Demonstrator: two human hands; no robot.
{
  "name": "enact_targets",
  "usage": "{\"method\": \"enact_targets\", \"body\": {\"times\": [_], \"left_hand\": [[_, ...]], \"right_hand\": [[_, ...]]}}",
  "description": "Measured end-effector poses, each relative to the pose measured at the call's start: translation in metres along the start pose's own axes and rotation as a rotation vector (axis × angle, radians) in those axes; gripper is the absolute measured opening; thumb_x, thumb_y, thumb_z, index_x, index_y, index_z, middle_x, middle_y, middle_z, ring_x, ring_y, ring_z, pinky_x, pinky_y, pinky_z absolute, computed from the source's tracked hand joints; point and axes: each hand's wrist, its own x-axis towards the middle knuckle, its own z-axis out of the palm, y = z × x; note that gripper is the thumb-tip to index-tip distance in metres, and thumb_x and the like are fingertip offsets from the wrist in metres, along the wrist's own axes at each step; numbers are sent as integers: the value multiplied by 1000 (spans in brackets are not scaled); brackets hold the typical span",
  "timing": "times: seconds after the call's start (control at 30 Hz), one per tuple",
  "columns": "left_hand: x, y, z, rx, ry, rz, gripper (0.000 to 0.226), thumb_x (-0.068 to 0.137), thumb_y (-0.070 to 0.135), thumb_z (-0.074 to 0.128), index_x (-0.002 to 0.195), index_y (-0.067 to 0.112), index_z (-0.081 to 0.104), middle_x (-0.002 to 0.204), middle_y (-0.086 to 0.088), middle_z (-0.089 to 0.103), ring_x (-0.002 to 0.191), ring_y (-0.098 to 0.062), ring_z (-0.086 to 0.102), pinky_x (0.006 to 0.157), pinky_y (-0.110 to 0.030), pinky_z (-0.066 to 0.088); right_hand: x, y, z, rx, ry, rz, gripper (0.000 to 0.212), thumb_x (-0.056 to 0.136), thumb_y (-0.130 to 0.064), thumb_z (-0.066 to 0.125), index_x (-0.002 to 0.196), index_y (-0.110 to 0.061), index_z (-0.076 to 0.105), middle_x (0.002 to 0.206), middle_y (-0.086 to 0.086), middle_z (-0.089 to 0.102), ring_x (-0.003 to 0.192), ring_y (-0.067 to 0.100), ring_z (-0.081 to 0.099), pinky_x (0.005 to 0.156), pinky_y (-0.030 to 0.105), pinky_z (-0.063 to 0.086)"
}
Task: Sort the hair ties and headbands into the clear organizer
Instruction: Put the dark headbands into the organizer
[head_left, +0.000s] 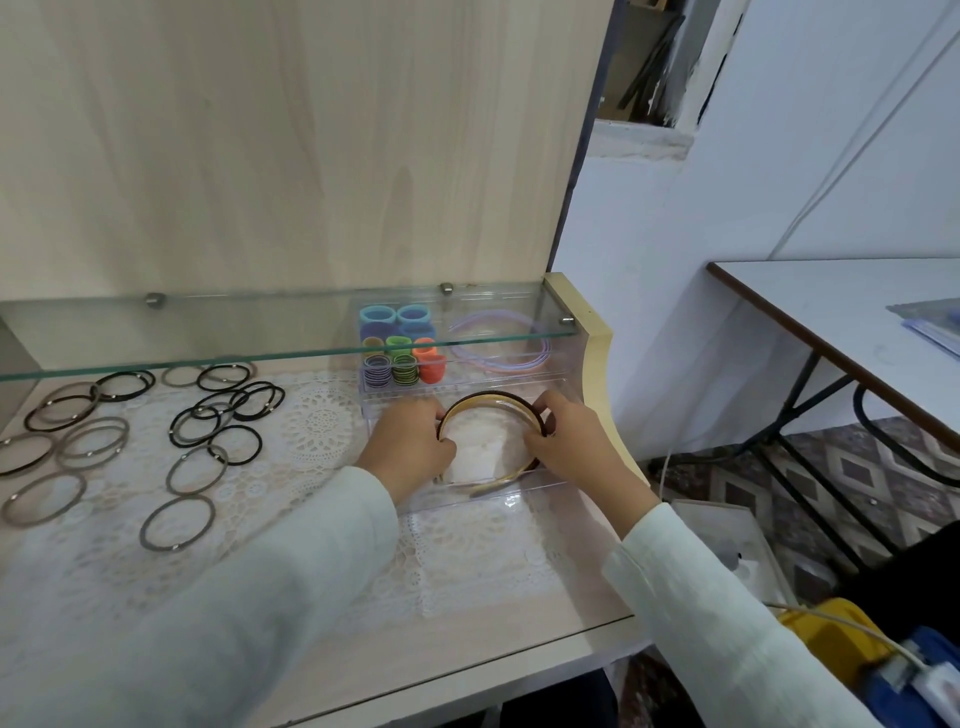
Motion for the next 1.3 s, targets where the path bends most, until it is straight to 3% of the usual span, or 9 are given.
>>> {"method": "enact_targets", "body": {"times": [0.13, 0.23, 0.37, 0.57, 0.8, 1.0, 1.13, 1.3], "left_hand": [[1, 0, 0, 40, -18, 0, 15, 81, 12, 63, 93, 9, 72, 87, -7, 70, 83, -23, 63, 77, -40, 56], [2, -1, -2, -30, -29, -17, 15, 83, 12, 62, 91, 8, 74, 82, -8, 72, 81, -23, 66, 75, -37, 55], [1, -2, -5, -79, -41, -10, 20, 89, 15, 57, 97, 9, 74, 87, -10, 72, 86, -23, 65, 73, -31, 51], [5, -5, -10, -156, -81, -33, 26, 93, 17, 57, 113, 20, 72, 90, 6, 67, 85, -11, 60, 68, -21, 41], [10, -4, -13, -258, -113, -96, 19, 92, 14, 60, 103, 18, 75, 92, 0, 70, 87, -16, 61, 78, -26, 47], [13, -5, -12, -342, -136, -157, 24, 89, 8, 61, 105, 17, 75, 96, -6, 74, 92, -24, 67, 89, -38, 55], [13, -5, -8, -327, -107, -145, 26, 87, 6, 63, 108, 19, 72, 95, -1, 72, 92, -19, 66, 79, -29, 53], [9, -4, -6, -302, -41, -99, 24, 86, 5, 65, 100, 24, 68, 84, 9, 65, 87, -11, 61, 72, -20, 43]], "right_hand": [[2, 1, 2, -25, -2, 42, 18, 82, -12, 62, 99, -12, 66, 95, 7, 60, 83, 18, 50, 68, 24, 36], [2, 1, 3, -32, -7, 56, 20, 80, -11, 62, 100, -13, 68, 95, 8, 63, 87, 19, 52, 66, 24, 35], [1, 0, 2, 19, 13, 62, 32, 79, -10, 65, 110, -12, 60, 95, 7, 62, 83, 18, 52, 54, 19, 33], [-4, -3, -4, 90, 49, 35, 20, 84, -19, 65, 102, -13, 60, 74, -6, 55, 77, 14, 51, 59, 23, 39], [-3, -4, -10, 147, 4, 79, 21, 84, -18, 66, 104, -15, 61, 77, -4, 59, 74, 15, 56, 74, 33, 53], [-3, -6, -11, 200, -22, 116, 20, 82, -13, 66, 101, -16, 59, 78, -1, 60, 70, 17, 59, 73, 36, 57], [-2, -5, -11, 198, -19, 115, 18, 82, -10, 66, 97, -17, 58, 74, -3, 58, 64, 12, 54, 64, 29, 51], [-3, -5, -11, 194, -22, 110, 20, 81, -9, 66, 98, -16, 58, 74, -2, 59, 64, 12, 55, 66, 32, 53]]}}
